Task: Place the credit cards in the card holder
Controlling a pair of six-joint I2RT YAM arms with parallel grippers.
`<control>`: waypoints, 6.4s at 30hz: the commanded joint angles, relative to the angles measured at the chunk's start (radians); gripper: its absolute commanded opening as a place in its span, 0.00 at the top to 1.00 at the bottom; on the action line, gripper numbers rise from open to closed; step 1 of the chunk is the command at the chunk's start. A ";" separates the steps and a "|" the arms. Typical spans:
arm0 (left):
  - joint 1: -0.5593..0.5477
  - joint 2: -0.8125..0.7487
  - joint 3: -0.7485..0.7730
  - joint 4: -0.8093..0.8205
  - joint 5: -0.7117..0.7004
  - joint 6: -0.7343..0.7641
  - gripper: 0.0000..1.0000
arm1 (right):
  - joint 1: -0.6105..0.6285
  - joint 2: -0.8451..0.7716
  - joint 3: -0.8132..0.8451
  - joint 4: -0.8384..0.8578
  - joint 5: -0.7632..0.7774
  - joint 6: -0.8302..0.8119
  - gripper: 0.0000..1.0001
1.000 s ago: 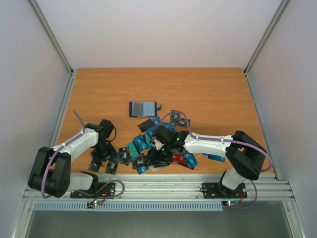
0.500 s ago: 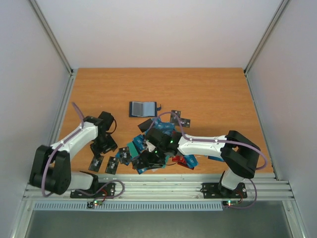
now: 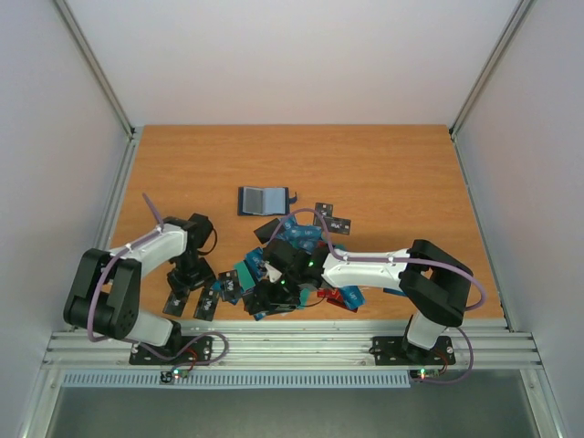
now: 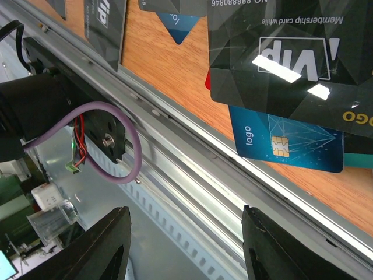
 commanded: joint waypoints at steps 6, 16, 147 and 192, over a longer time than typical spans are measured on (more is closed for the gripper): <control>0.006 -0.006 -0.037 -0.035 -0.029 -0.023 0.35 | 0.009 0.009 0.019 0.031 0.005 0.011 0.47; 0.005 -0.090 0.059 -0.085 -0.067 -0.032 0.35 | 0.009 0.008 0.017 0.029 -0.001 0.005 0.47; 0.349 -0.220 -0.263 0.148 0.391 -0.056 0.51 | 0.269 0.306 -0.039 0.583 0.609 0.413 0.43; 0.145 0.065 -0.145 0.261 0.319 0.117 0.58 | 0.165 0.371 -0.155 0.833 0.419 0.539 0.45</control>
